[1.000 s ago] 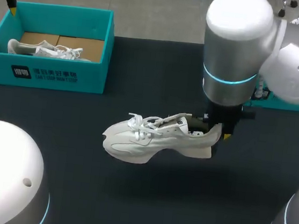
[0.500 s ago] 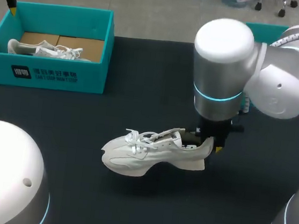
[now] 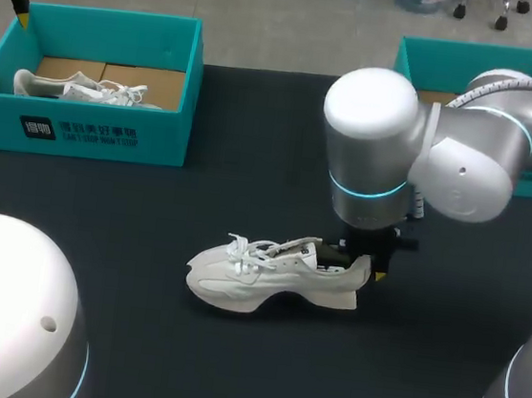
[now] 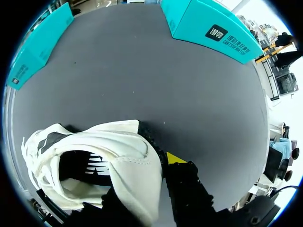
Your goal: Take the shoe out of the shoebox, open the shoe tongue, remove and reinsert the insole, then place the shoe into the shoebox
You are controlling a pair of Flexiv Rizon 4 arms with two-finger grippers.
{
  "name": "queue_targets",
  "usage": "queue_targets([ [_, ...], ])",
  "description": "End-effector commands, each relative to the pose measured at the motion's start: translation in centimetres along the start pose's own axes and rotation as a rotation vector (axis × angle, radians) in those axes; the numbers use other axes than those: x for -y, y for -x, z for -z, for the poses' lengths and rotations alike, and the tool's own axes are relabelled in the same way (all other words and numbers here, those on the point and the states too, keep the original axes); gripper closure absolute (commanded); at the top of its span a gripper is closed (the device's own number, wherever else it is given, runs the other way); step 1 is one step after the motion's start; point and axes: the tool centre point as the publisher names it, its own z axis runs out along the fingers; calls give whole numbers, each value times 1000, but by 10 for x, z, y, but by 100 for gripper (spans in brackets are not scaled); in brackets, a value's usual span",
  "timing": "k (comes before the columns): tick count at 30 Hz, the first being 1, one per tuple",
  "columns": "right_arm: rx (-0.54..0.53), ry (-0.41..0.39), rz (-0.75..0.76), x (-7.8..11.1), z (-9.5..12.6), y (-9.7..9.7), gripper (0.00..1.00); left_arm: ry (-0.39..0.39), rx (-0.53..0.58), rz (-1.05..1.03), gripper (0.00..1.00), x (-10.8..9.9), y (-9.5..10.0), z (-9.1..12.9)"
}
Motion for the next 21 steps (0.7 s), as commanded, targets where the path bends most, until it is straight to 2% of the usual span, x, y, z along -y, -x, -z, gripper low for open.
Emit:
queue_targets([
  [1, 5, -11, -7, -3, -10, -7, 100, 1, -3, -1, 0, 0, 0, 1],
  [10, 19, -28, -37, -2, -24, -5, 100, 1, -3, -1, 0, 0, 0, 1],
  [11, 18, -31, -37, -1, -24, -5, 76, 1, -3, -1, 0, 0, 0, 1],
  [12, 18, -33, -38, -1, -24, -4, 58, 1, -3, -1, 0, 0, 0, 1],
  [14, 17, -33, -38, 1, -21, -2, 6, 1, -3, -1, 0, 0, 0, 1],
  [15, 16, -32, -39, 1, -19, -2, 0, 1, -3, -1, 0, 0, 0, 1],
  [21, -7, 0, -26, 4, 3, -2, 0, 1, -3, -1, 0, 0, 0, 1],
])
